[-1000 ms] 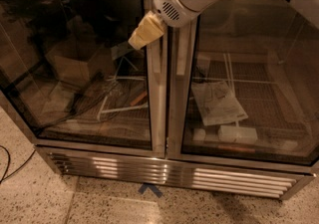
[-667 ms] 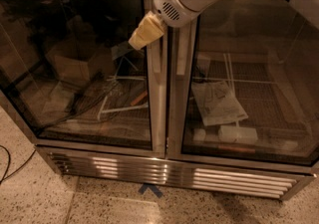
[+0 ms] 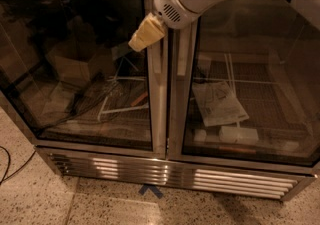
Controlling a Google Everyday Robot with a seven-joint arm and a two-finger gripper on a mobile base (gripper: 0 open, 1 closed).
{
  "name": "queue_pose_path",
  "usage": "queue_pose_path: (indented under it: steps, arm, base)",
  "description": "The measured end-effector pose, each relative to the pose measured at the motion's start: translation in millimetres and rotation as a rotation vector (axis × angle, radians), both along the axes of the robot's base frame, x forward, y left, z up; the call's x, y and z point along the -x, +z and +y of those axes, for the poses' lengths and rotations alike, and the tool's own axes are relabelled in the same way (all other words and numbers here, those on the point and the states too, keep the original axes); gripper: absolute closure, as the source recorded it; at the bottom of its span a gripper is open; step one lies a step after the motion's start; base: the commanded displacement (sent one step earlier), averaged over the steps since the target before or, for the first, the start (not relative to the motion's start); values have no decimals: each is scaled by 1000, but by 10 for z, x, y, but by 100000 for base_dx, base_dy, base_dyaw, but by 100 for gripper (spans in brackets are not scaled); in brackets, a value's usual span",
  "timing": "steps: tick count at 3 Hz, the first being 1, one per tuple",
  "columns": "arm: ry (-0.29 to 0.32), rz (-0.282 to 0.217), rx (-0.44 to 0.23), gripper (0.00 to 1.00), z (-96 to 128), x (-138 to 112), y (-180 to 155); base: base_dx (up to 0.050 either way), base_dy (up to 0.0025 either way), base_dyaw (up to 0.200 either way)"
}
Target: Place blue chip bag into bottom drawer
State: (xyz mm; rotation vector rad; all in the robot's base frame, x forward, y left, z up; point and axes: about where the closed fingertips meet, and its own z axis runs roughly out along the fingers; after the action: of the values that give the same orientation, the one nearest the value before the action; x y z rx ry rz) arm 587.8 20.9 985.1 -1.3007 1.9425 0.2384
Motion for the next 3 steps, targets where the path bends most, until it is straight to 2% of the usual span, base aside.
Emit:
queue_pose_path:
  steps: [2, 3]
  arm:
    - [13, 0, -7, 35, 3, 21, 4]
    - [13, -1, -7, 61, 3, 22, 4]
  base:
    - [0, 0, 0]
    - [0, 0, 0]
